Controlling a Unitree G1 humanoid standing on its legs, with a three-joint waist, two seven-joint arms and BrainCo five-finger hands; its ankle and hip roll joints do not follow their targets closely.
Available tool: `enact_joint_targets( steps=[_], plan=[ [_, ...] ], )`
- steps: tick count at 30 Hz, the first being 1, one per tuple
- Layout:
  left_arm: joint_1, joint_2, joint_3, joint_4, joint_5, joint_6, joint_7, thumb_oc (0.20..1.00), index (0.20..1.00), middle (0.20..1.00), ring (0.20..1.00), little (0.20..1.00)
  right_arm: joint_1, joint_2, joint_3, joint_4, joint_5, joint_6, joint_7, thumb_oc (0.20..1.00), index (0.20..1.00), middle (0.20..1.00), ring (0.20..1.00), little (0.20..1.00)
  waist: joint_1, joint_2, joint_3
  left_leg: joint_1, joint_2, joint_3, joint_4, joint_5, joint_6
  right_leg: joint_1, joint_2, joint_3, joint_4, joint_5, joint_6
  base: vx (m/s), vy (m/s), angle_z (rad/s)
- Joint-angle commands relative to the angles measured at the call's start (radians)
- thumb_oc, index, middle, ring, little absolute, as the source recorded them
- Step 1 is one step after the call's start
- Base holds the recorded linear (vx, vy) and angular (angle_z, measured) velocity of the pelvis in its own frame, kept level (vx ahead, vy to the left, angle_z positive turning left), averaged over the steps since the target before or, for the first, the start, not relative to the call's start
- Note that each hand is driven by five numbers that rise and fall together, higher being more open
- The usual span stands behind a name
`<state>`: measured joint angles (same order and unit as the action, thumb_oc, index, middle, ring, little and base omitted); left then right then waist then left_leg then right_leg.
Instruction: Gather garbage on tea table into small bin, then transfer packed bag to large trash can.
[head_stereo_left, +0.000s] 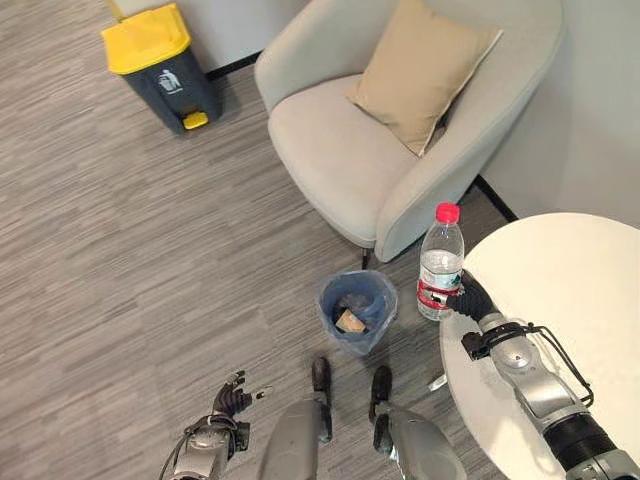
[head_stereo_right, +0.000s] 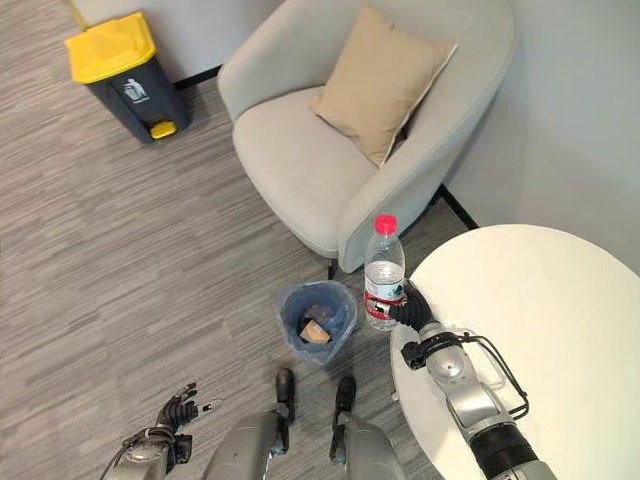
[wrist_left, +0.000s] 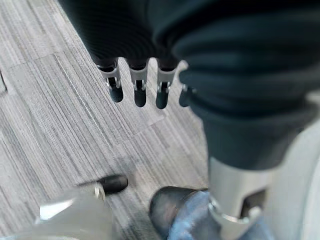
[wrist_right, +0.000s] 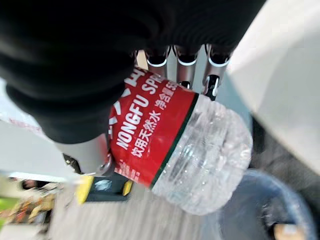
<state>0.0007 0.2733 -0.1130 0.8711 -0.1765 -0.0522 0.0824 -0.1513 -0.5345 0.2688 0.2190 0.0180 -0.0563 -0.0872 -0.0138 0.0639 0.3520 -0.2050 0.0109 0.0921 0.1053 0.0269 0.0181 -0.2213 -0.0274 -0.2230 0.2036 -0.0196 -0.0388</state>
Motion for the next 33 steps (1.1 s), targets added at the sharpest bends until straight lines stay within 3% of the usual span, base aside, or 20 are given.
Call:
enact_joint_targets(
  steps=[1, 8, 14, 15, 16, 21, 25, 33],
  plan=[
    [0.019, 0.076, 0.012, -0.036, -0.003, -0.023, 0.032, 1.000, 1.000, 1.000, 1.000, 1.000, -0.061, 0.031, 0.037, -0.072, -0.031, -0.049, -0.022, 0.200, 0.200, 0.200, 0.200, 0.200, 0.044, -0.036, -0.011, 0.008, -0.033, 0.015, 0.079, -0.108, -0.024, -0.025, -0.133, 0.073, 0.046, -0.030, 0.121, 0.02, 0.130, 0.11],
    [-0.013, 0.094, -0.001, -0.051, -0.028, -0.035, 0.046, 1.000, 1.000, 1.000, 1.000, 1.000, -0.186, 0.060, 0.094, 0.004, -0.053, -0.047, -0.061, 0.200, 0.200, 0.200, 0.200, 0.200, 0.065, -0.037, 0.030, -0.046, -0.037, 0.029, 0.112, -0.119, -0.015, -0.076, -0.143, 0.087, 0.033, -0.006, 0.125, -0.03, 0.033, -0.01],
    [-0.073, 0.099, -0.042, -0.094, -0.070, -0.045, 0.069, 1.000, 1.000, 1.000, 1.000, 1.000, -0.323, 0.080, 0.128, 0.044, -0.087, -0.048, -0.135, 0.200, 0.200, 0.200, 0.200, 0.200, 0.068, -0.026, 0.089, -0.205, -0.038, 0.035, 0.207, -0.120, -0.018, -0.220, -0.149, 0.099, 0.088, -0.003, 0.117, -0.09, -0.024, 0.03],
    [-0.085, 0.101, -0.049, -0.104, -0.078, -0.048, 0.077, 1.000, 1.000, 1.000, 1.000, 1.000, -0.351, 0.083, 0.134, 0.056, -0.096, -0.048, -0.156, 0.200, 0.200, 0.200, 0.200, 0.200, 0.069, -0.021, 0.100, -0.236, -0.038, 0.035, 0.224, -0.122, -0.016, -0.254, -0.151, 0.099, 0.109, -0.009, 0.115, -0.08, -0.027, 0.05],
    [-0.112, 0.101, -0.064, -0.114, -0.096, -0.050, 0.089, 1.000, 1.000, 1.000, 1.000, 1.000, -0.409, 0.087, 0.146, 0.083, -0.111, -0.038, -0.191, 0.200, 0.200, 0.200, 0.200, 0.200, 0.068, -0.011, 0.127, -0.300, -0.030, 0.034, 0.284, -0.158, -0.019, -0.323, -0.148, 0.113, 0.178, -0.045, 0.116, -0.10, -0.020, 0.05],
    [-0.164, 0.105, -0.089, -0.158, -0.132, -0.059, 0.117, 1.000, 1.000, 1.000, 1.000, 1.000, -0.516, 0.087, 0.157, 0.138, -0.141, -0.018, -0.266, 0.200, 0.200, 0.200, 0.200, 0.200, 0.059, 0.004, 0.167, -0.532, -0.009, 0.033, 0.451, -0.183, -0.013, -0.548, -0.153, 0.131, 0.333, -0.076, 0.100, -0.12, -0.030, 0.07],
    [-0.216, 0.122, -0.129, -0.220, -0.157, -0.066, 0.141, 1.000, 1.000, 1.000, 1.000, 1.000, -0.630, 0.105, 0.199, 0.275, -0.141, 0.009, -0.306, 0.200, 0.200, 0.200, 0.200, 0.200, 0.065, 0.009, 0.168, -0.823, -0.002, 0.016, 0.643, -0.220, 0.008, -0.842, -0.153, 0.155, 0.536, -0.127, 0.080, -0.05, -0.034, 0.07],
    [-0.262, 0.160, -0.161, -0.260, -0.191, -0.080, 0.155, 1.000, 1.000, 1.000, 1.000, 1.000, -0.804, 0.093, 0.252, 0.460, -0.105, 0.036, -0.323, 0.200, 0.200, 0.200, 0.200, 0.200, 0.093, 0.020, 0.168, -1.007, -0.021, -0.001, 0.794, -0.254, 0.010, -1.018, -0.174, 0.171, 0.684, -0.169, 0.060, 0.01, -0.005, 0.08]
  ],
)
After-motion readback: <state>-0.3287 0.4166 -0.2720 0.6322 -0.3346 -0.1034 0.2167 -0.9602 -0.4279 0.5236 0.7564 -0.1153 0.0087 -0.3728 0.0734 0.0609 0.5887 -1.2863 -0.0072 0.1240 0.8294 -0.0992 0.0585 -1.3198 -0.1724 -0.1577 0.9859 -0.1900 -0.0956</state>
